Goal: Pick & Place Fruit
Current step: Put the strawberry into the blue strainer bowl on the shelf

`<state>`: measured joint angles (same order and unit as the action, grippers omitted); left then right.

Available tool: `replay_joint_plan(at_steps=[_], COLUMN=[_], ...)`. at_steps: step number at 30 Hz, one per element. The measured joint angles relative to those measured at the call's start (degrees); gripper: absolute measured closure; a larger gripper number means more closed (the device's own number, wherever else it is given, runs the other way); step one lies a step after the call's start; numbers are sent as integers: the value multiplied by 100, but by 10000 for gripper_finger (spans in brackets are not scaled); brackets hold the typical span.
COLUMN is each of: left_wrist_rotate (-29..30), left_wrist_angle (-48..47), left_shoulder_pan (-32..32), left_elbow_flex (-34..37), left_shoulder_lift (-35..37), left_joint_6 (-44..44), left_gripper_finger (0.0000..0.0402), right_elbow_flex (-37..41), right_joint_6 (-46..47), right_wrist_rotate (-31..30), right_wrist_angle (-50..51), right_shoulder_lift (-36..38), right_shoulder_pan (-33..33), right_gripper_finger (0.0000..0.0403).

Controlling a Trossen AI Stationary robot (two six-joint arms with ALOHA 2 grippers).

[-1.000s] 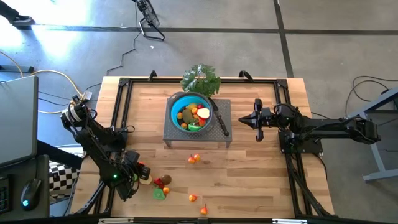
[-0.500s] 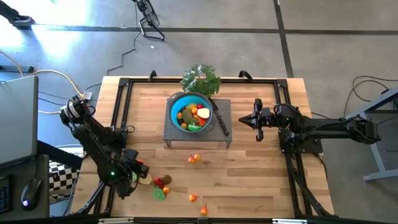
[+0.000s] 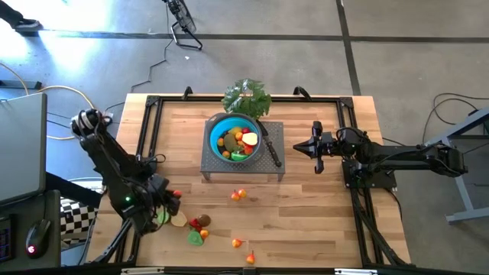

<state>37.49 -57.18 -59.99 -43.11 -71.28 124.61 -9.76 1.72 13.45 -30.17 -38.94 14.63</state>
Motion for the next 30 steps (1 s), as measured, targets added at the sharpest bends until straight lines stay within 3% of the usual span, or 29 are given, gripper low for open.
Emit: replay_joint_plan(at_steps=[15, 24, 30], left_wrist_rotate=[1299, 1561, 1389], left_wrist_angle=[382, 1905, 2906], left_shoulder_pan=[83, 1078, 1715], left_elbow_flex=[0, 0, 0], left_shoulder_lift=[294, 306, 633], left_joint_6=[-410, -2801, -4562], left_gripper_finger=[263, 263, 263], right_elbow_flex=[0, 0, 0], right_joint_6=[-1, -2, -2], right_wrist_rotate=[0, 0, 0], right_wrist_angle=[-1, -1, 0], right_shoulder_lift=[0, 0, 0], right_shoulder_pan=[0, 0, 0], right_gripper_finger=[401, 401, 401])
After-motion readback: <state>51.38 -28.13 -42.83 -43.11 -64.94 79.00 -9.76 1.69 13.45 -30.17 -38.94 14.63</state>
